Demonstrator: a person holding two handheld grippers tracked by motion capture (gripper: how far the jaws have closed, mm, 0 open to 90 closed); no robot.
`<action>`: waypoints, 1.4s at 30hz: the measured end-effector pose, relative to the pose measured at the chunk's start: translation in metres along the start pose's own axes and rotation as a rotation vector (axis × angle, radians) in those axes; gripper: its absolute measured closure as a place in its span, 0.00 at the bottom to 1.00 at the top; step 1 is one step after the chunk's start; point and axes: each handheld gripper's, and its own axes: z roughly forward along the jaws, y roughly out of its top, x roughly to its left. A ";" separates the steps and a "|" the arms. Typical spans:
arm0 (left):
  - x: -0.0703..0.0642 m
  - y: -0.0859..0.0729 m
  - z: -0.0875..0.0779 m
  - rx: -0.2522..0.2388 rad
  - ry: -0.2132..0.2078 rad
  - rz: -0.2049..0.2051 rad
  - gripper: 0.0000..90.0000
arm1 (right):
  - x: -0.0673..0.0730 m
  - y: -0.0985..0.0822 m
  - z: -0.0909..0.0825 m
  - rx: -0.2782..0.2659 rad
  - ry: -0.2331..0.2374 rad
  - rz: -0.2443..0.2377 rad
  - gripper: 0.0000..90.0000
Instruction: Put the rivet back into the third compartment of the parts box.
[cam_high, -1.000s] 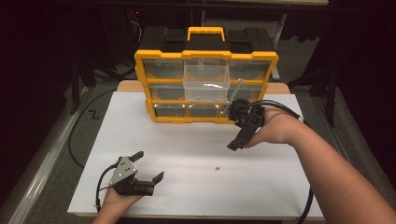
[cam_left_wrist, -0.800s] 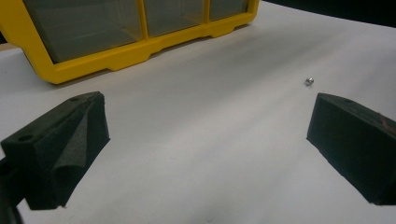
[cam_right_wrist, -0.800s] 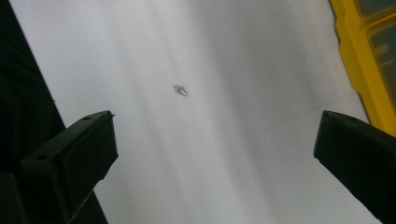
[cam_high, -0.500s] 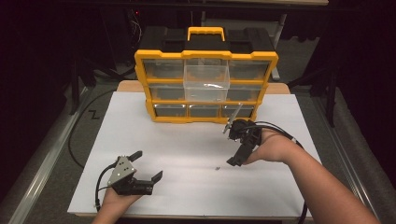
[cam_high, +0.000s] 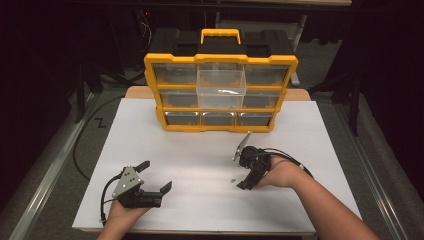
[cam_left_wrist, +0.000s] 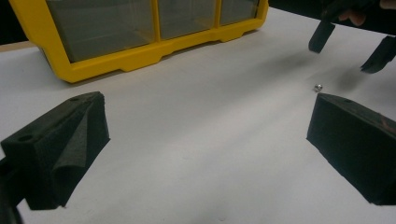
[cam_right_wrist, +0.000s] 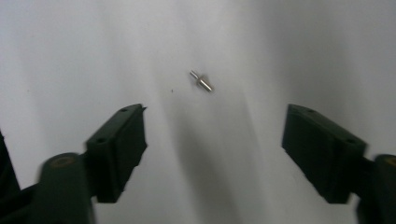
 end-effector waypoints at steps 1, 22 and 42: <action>0.000 0.000 0.000 0.000 -0.001 0.001 0.00 | 0.000 0.002 0.004 -0.007 0.007 -0.016 0.42; -0.001 -0.001 0.002 0.009 -0.009 0.007 0.00 | -0.004 0.031 -0.039 0.013 0.088 -0.098 0.92; -0.002 0.000 0.001 0.007 -0.016 0.005 0.00 | -0.021 0.070 -0.222 -0.044 -0.018 -0.065 0.92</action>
